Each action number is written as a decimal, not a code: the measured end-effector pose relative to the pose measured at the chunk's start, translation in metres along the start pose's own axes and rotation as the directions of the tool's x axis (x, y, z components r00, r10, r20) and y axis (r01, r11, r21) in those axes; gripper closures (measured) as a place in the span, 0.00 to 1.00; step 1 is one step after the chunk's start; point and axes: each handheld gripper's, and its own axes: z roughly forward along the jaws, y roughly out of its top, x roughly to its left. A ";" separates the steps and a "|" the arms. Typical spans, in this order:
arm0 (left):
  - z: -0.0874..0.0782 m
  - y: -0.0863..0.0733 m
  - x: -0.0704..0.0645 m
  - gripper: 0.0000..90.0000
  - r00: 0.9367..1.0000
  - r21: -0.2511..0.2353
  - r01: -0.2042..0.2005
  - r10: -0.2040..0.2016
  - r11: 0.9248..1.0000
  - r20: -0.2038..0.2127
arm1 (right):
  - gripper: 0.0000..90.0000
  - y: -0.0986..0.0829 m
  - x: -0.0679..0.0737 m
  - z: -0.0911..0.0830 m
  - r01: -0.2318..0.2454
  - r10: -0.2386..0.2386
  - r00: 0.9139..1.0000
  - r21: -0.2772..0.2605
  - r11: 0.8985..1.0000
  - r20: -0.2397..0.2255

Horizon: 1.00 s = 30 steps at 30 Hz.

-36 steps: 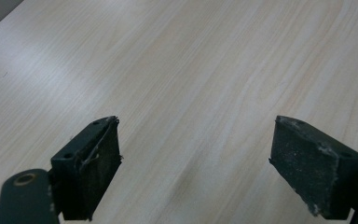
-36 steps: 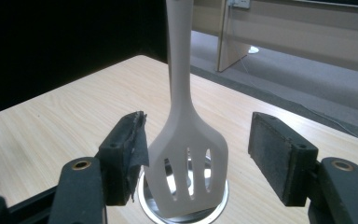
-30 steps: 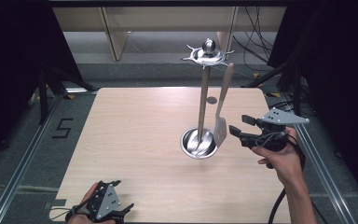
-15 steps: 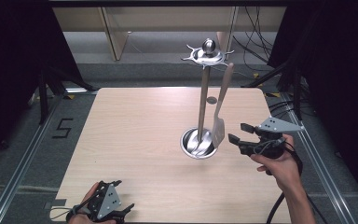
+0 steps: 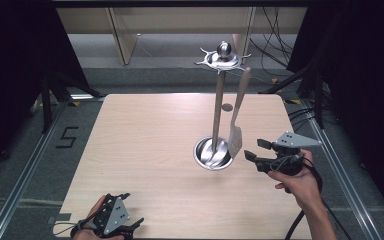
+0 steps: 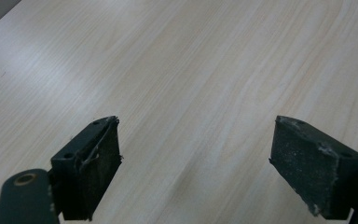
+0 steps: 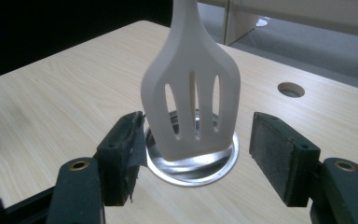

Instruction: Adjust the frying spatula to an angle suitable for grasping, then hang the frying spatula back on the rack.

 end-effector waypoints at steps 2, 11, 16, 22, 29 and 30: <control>-0.001 0.001 0.001 0.17 1.000 0.008 0.002 -0.002 1.000 0.025 | 0.40 -0.001 0.000 0.001 -0.004 0.004 1.000 -0.006 1.000 -0.003; -0.001 0.001 0.000 0.17 1.000 -0.002 0.000 0.000 1.000 0.006 | 0.40 -0.006 0.002 0.004 -0.002 0.002 1.000 0.000 1.000 0.000; -0.003 0.000 0.002 0.17 1.000 0.019 -0.017 0.017 1.000 0.027 | 0.40 -0.009 0.001 0.001 -0.008 0.008 1.000 0.022 1.000 -0.008; -0.004 0.000 0.000 0.17 1.000 0.015 -0.019 0.019 1.000 0.019 | 0.40 -0.018 -0.001 0.001 0.004 -0.004 1.000 0.032 0.999 0.001; -0.003 0.000 -0.001 0.17 1.000 0.005 -0.004 0.004 1.000 0.017 | 0.39 -0.024 0.000 -0.002 -0.032 0.032 0.999 0.048 0.998 0.003; -0.002 0.000 -0.002 0.17 1.000 -0.003 0.002 -0.002 1.000 0.005 | 0.39 -0.025 -0.001 -0.001 -0.020 0.020 1.000 0.044 0.999 0.000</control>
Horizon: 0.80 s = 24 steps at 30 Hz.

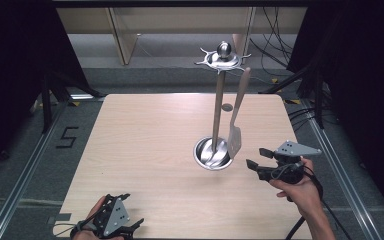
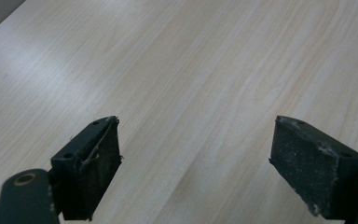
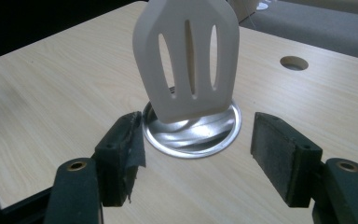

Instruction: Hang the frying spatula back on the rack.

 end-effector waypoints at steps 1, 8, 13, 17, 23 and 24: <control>0.000 0.000 0.000 0.17 1.000 -0.003 -0.002 0.002 1.000 0.004 | 0.39 -0.002 0.001 0.000 -0.005 0.005 1.000 0.001 1.000 0.004; -0.002 0.000 0.001 0.17 1.000 -0.003 -0.019 0.019 1.000 0.018 | 0.39 -0.008 0.001 0.000 -0.004 0.003 1.000 0.029 1.000 0.005; -0.001 0.000 0.001 0.17 1.000 0.002 -0.012 0.012 1.000 -0.004 | 0.39 -0.014 0.003 0.003 -0.012 0.012 1.000 0.047 0.999 -0.009; 0.000 -0.001 0.001 0.17 1.000 -0.003 -0.002 0.002 1.000 0.013 | 0.39 -0.018 0.003 0.006 -0.002 0.002 1.000 0.054 0.999 -0.009; -0.001 -0.001 0.001 0.17 1.000 -0.001 -0.010 0.010 1.000 0.014 | 0.38 -0.022 0.003 0.009 0.016 -0.015 1.000 0.066 0.998 -0.016; -0.001 -0.001 0.001 0.17 1.000 0.002 -0.011 0.011 1.000 0.007 | 0.38 -0.024 0.005 0.009 -0.003 0.004 1.000 0.077 0.997 -0.016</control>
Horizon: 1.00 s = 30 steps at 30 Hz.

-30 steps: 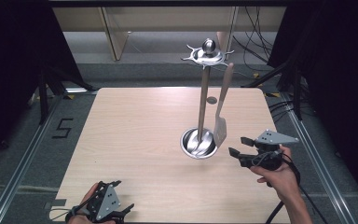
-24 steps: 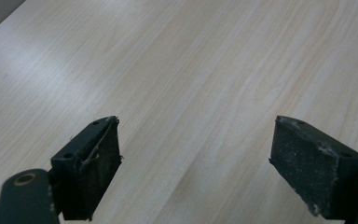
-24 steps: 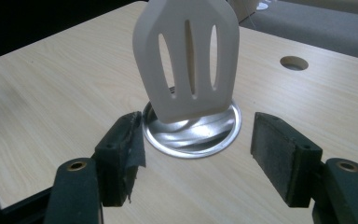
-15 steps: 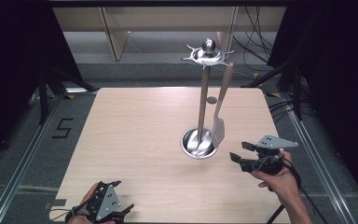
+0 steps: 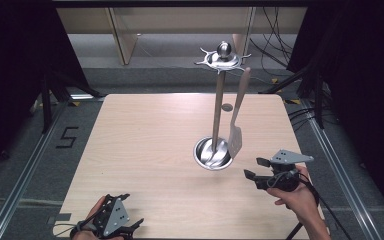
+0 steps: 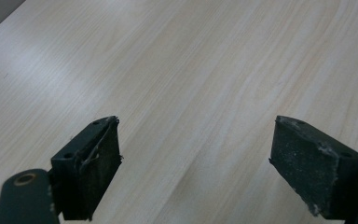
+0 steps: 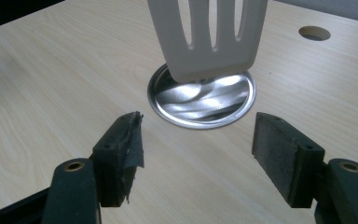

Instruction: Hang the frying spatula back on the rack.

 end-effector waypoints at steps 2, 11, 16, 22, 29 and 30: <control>0.000 0.000 0.000 0.17 1.000 0.001 0.000 0.000 1.000 0.002 | 0.38 -0.001 -0.002 0.001 0.026 -0.026 1.000 0.002 1.000 0.004; 0.001 0.000 0.000 0.17 1.000 -0.006 0.002 -0.002 1.000 0.002 | 0.36 -0.010 0.003 0.006 0.021 -0.020 1.000 0.045 0.999 -0.015; 0.000 0.000 0.000 0.17 1.000 0.000 0.001 -0.001 1.000 -0.009 | 0.36 -0.014 0.004 0.006 0.027 -0.027 1.000 0.053 0.998 -0.011; 0.000 0.000 0.000 0.17 1.000 0.000 0.001 -0.001 1.000 0.001 | 0.36 -0.022 0.004 0.004 0.017 -0.016 1.000 0.062 0.998 -0.007; 0.001 0.000 0.000 0.17 1.000 -0.003 0.003 -0.003 1.000 0.002 | 0.35 -0.032 0.006 0.008 0.010 -0.008 1.000 0.077 0.997 -0.021; 0.001 0.000 0.000 0.17 1.000 -0.003 0.002 -0.002 1.000 0.001 | 0.35 -0.035 0.007 0.009 0.016 -0.014 1.000 0.086 0.996 -0.025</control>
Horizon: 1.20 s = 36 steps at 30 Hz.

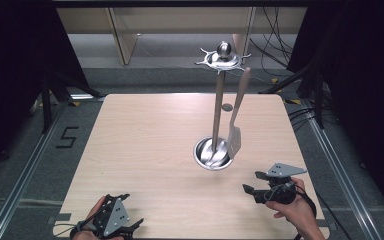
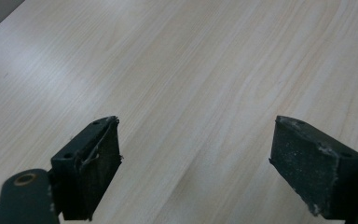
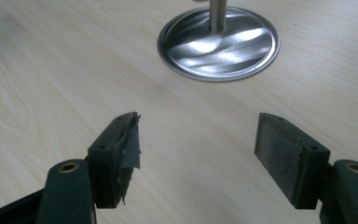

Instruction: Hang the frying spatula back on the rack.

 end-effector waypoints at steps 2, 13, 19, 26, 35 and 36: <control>-0.001 0.001 0.001 0.17 1.000 0.011 -0.004 0.004 1.000 0.006 | 0.35 -0.003 0.003 0.001 -0.025 0.026 0.999 0.011 1.000 -0.027; 0.001 0.000 -0.001 0.17 1.000 -0.007 0.009 -0.009 1.000 0.001 | 0.33 -0.016 0.008 0.004 -0.013 0.014 0.999 0.035 0.999 -0.041; 0.000 0.000 0.000 0.17 1.000 0.000 0.006 -0.006 1.000 0.003 | 0.22 -0.022 0.009 0.004 -0.026 0.026 1.000 0.033 0.999 -0.011; 0.000 0.000 -0.001 0.17 1.000 -0.005 0.007 -0.007 1.000 -0.002 | 0.22 -0.028 0.011 0.004 -0.024 0.024 1.000 0.047 0.999 0.005; 0.001 0.000 -0.001 0.17 1.000 -0.005 0.007 -0.007 1.000 -0.007 | 0.22 -0.035 0.019 0.003 0.018 -0.019 1.000 0.077 0.997 0.010; 0.000 0.000 -0.001 0.17 1.000 -0.005 0.007 -0.007 1.000 -0.002 | 0.22 -0.036 0.022 0.002 -0.009 0.009 1.000 0.087 0.996 0.006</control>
